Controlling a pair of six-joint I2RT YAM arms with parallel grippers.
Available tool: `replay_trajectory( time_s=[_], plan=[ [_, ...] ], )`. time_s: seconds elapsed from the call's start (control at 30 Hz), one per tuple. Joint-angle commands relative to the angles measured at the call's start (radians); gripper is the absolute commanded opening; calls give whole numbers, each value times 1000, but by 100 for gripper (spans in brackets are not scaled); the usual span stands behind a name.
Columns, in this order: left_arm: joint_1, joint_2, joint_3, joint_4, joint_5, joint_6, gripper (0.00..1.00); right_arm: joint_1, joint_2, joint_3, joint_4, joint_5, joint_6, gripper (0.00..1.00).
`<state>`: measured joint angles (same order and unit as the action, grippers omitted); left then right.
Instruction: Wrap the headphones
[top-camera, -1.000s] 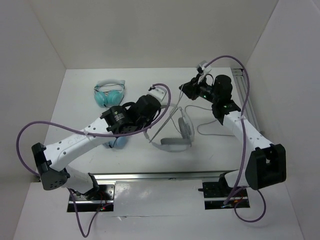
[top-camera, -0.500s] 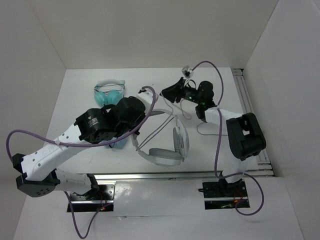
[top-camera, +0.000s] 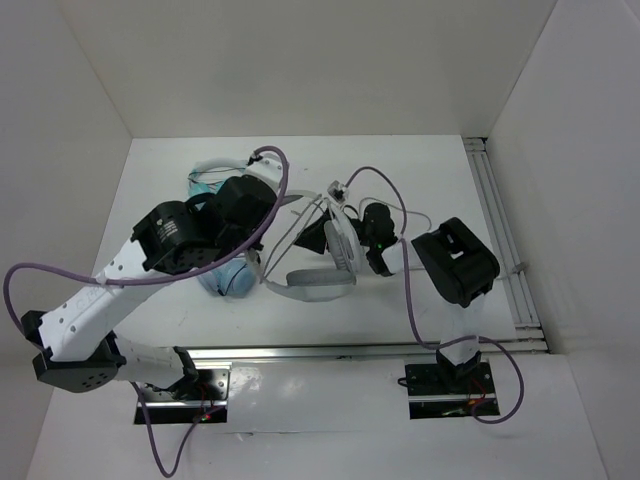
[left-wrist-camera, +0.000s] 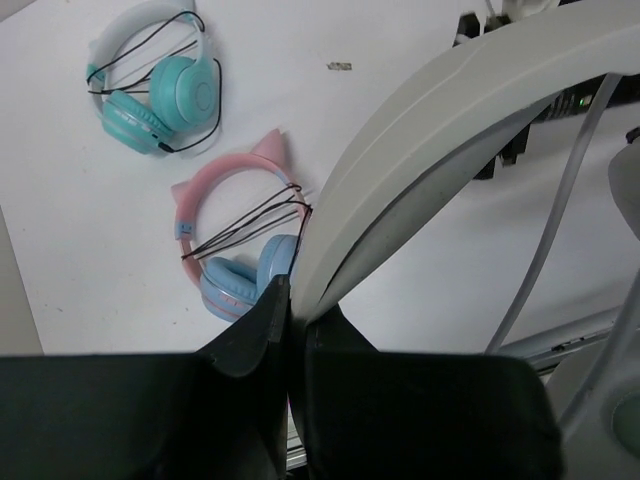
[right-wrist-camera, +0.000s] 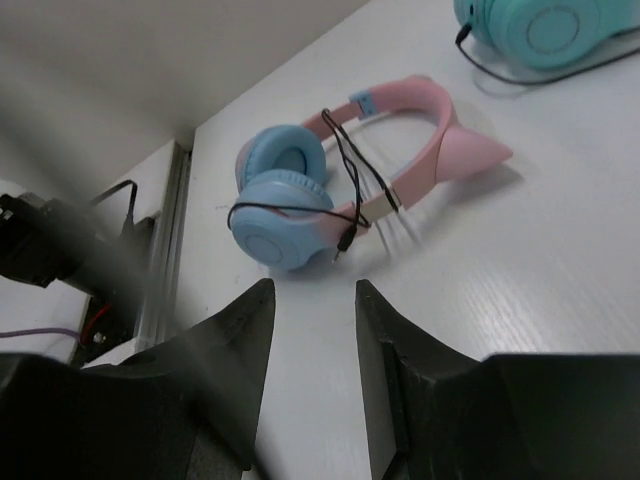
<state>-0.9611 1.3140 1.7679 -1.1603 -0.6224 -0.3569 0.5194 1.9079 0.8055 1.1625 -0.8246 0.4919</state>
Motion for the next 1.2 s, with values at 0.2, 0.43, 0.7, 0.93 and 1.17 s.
replay_trajectory(
  time_s=[0.2, 0.43, 0.7, 0.93, 1.17],
  plan=[
    [30, -6, 166, 5, -48, -59, 0, 16, 89, -45, 187, 39, 25, 42],
    [68, -25, 220, -4, -68, -50, 0, -25, 135, -66, 221, 82, 43, 0],
    [233, -71, 180, 187, -64, -137, 0, -4, 145, -135, 246, 148, 43, 0],
    [418, 30, 292, 329, 148, -261, 0, 68, 135, -147, 278, 139, 53, 0],
    [521, 247, 381, 386, 138, -304, 0, 151, 105, -179, 290, 141, 53, 0]
  ],
)
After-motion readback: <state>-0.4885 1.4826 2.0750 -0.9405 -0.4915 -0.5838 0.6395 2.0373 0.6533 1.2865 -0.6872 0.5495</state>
